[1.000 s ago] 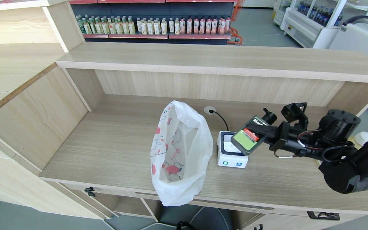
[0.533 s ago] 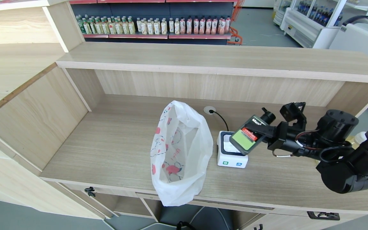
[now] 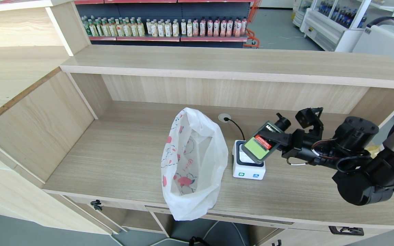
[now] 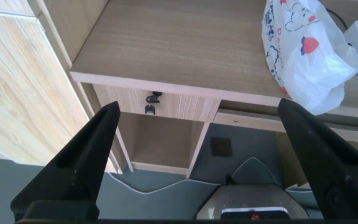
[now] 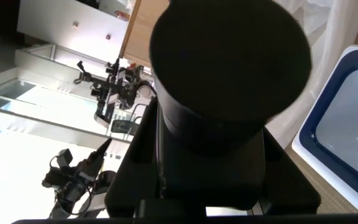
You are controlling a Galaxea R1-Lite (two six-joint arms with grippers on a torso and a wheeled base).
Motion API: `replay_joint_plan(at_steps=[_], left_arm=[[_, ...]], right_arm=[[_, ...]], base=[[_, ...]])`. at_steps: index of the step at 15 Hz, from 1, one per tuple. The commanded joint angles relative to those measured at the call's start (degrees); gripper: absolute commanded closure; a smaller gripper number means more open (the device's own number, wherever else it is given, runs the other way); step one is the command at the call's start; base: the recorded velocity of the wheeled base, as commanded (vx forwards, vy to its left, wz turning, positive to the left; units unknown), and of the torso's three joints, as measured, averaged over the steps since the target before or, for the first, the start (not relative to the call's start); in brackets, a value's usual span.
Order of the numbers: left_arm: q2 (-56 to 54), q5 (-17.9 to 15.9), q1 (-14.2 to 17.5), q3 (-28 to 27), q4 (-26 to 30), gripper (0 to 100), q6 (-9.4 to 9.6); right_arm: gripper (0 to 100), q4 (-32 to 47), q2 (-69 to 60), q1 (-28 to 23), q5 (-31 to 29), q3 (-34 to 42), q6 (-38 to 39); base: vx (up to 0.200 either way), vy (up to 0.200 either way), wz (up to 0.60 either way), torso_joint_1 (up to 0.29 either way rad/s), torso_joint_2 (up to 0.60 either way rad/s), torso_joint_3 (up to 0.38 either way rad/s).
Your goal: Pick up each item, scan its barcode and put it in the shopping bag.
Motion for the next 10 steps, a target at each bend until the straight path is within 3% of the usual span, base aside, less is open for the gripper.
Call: replay_joint_plan(at_steps=[1, 10], left_arm=[[-0.02, 0.0, -0.02, 0.01, 0.01, 0, -0.02], [-0.02, 0.0, -0.02, 0.01, 0.01, 0, -0.02]], right_arm=[[100, -0.78, 0.75, 0.72, -0.11, -0.92, 0.02], [100, -1.22, 4.09, 3.18, -0.9, -4.52, 0.02]], base=[[0.0, 0.0, 0.0, 0.0, 0.0, 0.0], [0.0, 0.0, 0.0, 0.0, 0.0, 0.0]])
